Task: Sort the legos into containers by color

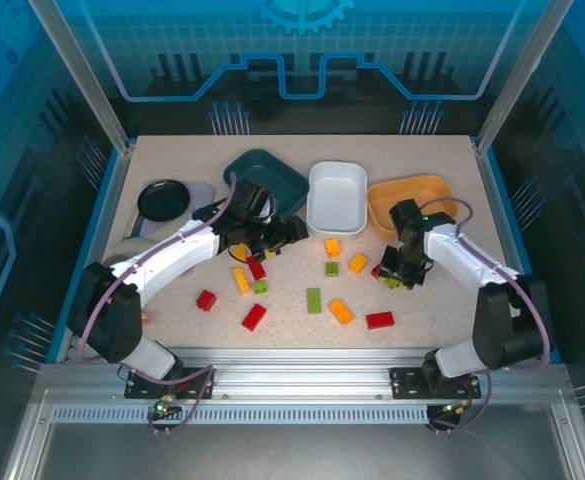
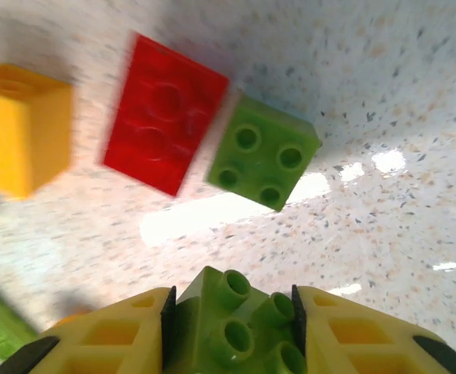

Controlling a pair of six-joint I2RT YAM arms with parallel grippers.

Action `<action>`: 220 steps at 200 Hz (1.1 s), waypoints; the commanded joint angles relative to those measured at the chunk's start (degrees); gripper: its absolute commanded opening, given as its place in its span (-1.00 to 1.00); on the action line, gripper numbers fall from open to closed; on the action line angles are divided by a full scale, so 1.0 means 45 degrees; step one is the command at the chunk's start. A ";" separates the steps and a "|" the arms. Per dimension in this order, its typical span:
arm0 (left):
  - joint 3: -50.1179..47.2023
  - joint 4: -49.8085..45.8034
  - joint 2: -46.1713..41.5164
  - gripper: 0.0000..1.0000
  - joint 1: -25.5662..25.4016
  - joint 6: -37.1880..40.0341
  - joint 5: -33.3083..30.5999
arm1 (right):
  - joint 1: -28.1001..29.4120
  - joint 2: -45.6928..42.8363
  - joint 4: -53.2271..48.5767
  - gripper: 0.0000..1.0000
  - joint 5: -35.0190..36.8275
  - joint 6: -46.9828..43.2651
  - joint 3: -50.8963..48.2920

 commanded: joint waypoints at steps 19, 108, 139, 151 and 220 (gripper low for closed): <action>0.2110 -0.0120 0.0413 0.73 -0.0120 0.0102 0.0271 | -0.1867 0.1252 -0.0311 -0.40 0.0417 -0.0978 0.3590; 0.5203 -0.0601 0.2716 0.69 -0.0147 -0.0093 0.0114 | -0.3694 0.9652 -0.0833 -0.26 0.0527 -0.1599 1.0859; 0.4929 -0.0937 0.2578 0.67 -0.0149 -0.0161 -0.0145 | -0.3810 0.9829 -0.1047 0.11 0.0285 -0.1705 1.1405; 0.4739 -0.1114 0.2376 0.67 -0.0149 -0.0107 -0.0266 | -0.3742 0.9383 -0.0952 0.22 0.0273 -0.1807 1.1375; 0.3427 -0.2538 0.1082 0.60 -0.0150 0.0008 -0.1051 | -0.3020 0.4372 -0.0397 0.27 0.0583 -0.1985 0.9579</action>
